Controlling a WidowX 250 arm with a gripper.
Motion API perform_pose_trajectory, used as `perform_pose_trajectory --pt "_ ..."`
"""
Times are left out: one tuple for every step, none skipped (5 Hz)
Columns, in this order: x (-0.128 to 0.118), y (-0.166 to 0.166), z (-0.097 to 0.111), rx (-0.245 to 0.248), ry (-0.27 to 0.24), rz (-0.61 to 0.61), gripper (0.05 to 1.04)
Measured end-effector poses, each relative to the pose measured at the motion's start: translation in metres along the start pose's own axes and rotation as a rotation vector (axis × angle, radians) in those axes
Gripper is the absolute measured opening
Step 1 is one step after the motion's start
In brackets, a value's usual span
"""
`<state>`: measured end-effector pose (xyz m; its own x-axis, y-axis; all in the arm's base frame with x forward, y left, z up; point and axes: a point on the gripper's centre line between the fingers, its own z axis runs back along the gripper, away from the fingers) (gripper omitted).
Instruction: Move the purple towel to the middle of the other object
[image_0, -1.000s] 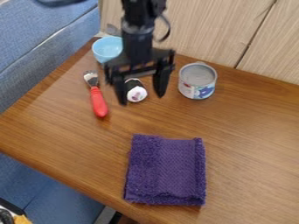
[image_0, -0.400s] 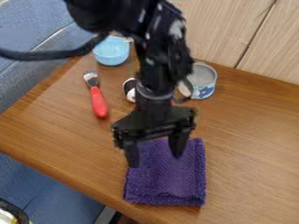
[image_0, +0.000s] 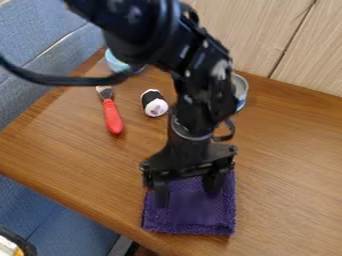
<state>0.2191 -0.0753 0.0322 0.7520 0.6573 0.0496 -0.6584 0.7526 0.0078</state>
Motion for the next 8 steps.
perform_pose_trajectory --pt "0.009 -0.012 -0.007 -0.031 0.003 -0.006 1.001" --pt "0.031 -0.022 -0.015 -0.019 -0.017 0.017 1.001" --pt "0.058 -0.026 -0.016 -0.01 -0.048 0.063 1.001" --pt "0.09 -0.022 -0.015 -0.001 -0.073 0.133 1.001" --pt "0.122 -0.016 -0.013 0.009 -0.103 0.201 1.0" --pt "0.147 -0.01 -0.008 0.014 -0.11 0.259 0.999" --pt "0.173 -0.008 -0.009 0.033 -0.114 0.304 1.0" --pt "0.196 -0.014 -0.015 0.045 -0.137 0.309 1.0"
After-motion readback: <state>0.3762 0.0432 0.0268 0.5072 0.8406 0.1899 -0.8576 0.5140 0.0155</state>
